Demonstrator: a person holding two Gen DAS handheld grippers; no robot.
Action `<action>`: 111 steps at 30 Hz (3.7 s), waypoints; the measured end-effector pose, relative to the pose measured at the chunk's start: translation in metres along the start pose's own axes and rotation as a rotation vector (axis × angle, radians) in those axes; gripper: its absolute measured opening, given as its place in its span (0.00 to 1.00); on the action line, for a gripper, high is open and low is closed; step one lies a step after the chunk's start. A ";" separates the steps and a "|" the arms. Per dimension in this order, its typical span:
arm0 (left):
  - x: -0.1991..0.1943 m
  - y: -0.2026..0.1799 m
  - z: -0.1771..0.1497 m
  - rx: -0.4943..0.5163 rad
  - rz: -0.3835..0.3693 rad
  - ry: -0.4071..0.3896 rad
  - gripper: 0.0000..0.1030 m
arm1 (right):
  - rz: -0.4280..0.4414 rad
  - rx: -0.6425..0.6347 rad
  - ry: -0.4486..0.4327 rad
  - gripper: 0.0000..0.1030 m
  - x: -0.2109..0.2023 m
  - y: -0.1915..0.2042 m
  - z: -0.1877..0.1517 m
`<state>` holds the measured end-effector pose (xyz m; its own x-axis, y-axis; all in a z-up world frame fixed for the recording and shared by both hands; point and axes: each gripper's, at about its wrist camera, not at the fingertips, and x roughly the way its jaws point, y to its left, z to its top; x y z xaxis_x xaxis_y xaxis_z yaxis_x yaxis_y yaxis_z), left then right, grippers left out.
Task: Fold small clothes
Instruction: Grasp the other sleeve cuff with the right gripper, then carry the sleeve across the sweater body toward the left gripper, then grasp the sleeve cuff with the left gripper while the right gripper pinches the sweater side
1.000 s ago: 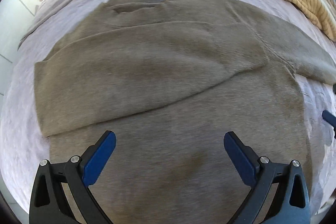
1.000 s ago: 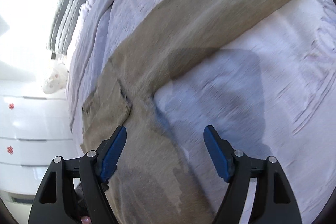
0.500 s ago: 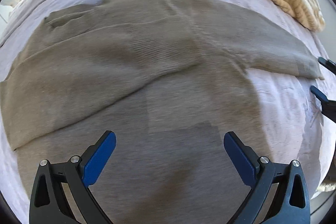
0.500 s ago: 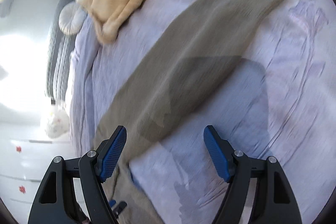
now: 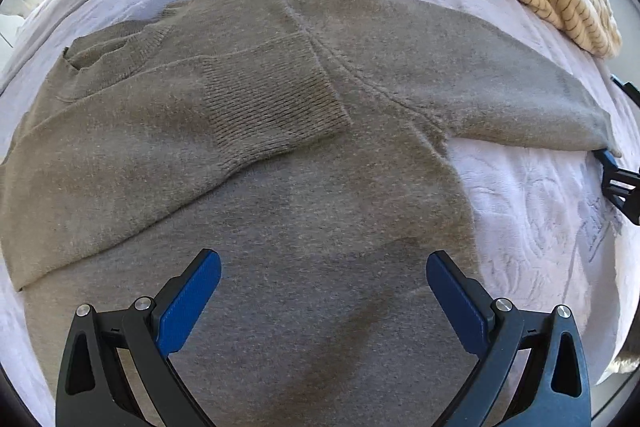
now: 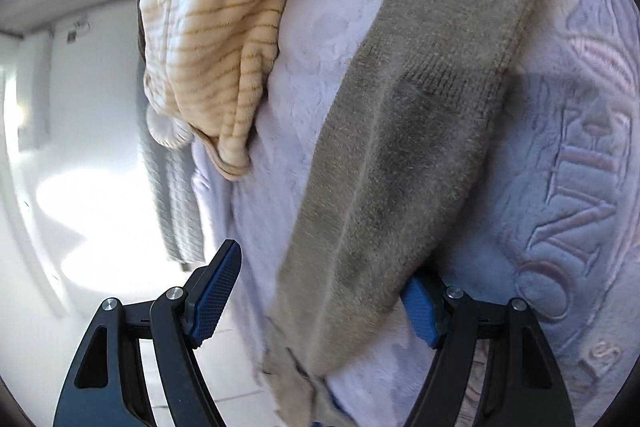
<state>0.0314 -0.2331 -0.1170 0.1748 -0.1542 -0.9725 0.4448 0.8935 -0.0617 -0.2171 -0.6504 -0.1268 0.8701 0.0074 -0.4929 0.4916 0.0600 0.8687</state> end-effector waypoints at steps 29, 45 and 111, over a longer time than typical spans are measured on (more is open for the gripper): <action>-0.018 0.110 -0.017 -0.157 0.085 -0.035 1.00 | 0.122 -0.429 0.245 0.10 0.074 0.137 -0.086; -0.029 0.218 -0.036 -0.327 0.120 -0.101 1.00 | -0.364 -0.838 0.724 0.39 0.233 0.121 -0.291; -0.030 0.298 -0.043 -0.373 -0.151 -0.150 0.13 | -0.465 -0.741 0.562 0.12 0.173 0.102 -0.217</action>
<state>0.1209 0.0555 -0.1159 0.2707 -0.3297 -0.9045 0.1314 0.9434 -0.3045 -0.0244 -0.4261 -0.1342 0.3649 0.2794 -0.8882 0.4635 0.7728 0.4335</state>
